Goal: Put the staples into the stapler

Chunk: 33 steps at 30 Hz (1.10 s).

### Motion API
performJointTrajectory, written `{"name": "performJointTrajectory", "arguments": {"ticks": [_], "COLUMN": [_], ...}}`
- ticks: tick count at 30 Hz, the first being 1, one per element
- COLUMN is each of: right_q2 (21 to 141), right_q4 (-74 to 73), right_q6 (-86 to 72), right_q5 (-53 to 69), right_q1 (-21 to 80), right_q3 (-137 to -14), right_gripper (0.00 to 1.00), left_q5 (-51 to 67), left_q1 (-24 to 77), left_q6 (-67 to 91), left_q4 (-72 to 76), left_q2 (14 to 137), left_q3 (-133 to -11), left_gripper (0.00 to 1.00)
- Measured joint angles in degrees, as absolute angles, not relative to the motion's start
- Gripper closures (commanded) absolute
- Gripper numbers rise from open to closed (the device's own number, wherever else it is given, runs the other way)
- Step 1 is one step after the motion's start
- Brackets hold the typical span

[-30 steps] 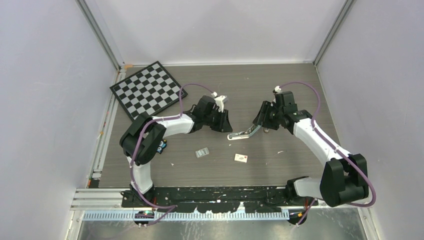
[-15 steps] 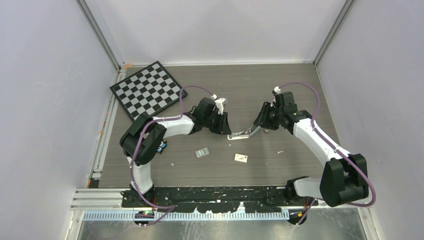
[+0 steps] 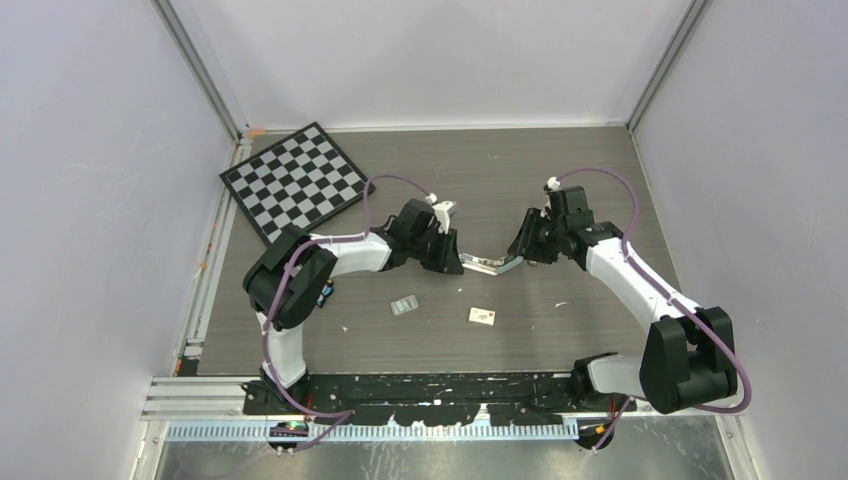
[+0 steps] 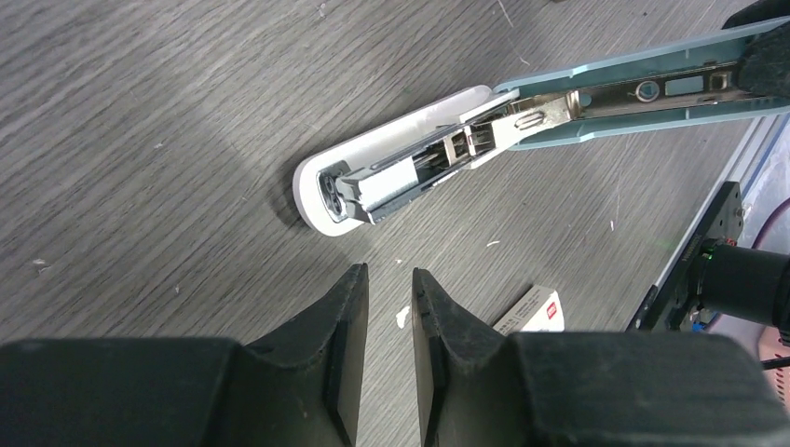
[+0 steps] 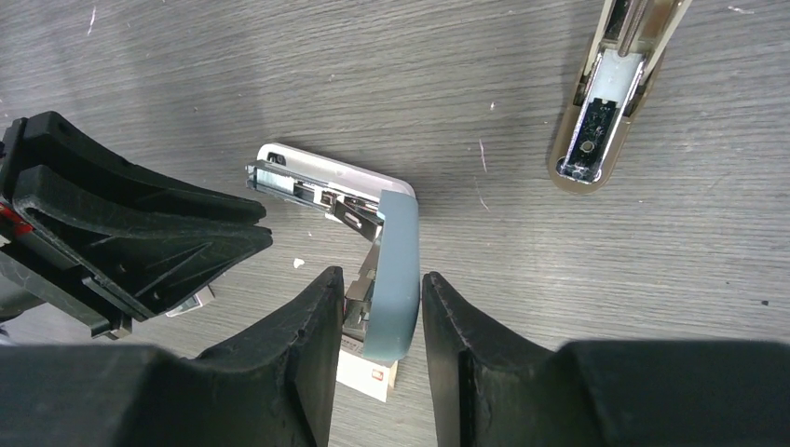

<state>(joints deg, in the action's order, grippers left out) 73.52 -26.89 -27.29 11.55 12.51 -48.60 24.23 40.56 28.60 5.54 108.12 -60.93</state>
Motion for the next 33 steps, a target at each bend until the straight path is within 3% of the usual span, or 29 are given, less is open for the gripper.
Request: {"name": "performJointTrajectory", "arguments": {"ticks": [16,33], "right_q2": [74.04,74.41], "right_q4": [-28.36,-28.77], "right_q6": [-25.98,-25.58], "right_q5": [11.57,11.73], "right_q1": [12.51,12.51], "right_q3": [-49.65,-50.15], "right_gripper": [0.62,0.63], "left_q5": [19.03,20.43], "left_q1": [40.32,40.10], "left_q6": [29.93,31.40], "left_q4": [4.56,6.90], "left_q2": [106.80,110.15], "left_q3": [-62.46,-63.42], "left_gripper": [0.64,0.74]}}
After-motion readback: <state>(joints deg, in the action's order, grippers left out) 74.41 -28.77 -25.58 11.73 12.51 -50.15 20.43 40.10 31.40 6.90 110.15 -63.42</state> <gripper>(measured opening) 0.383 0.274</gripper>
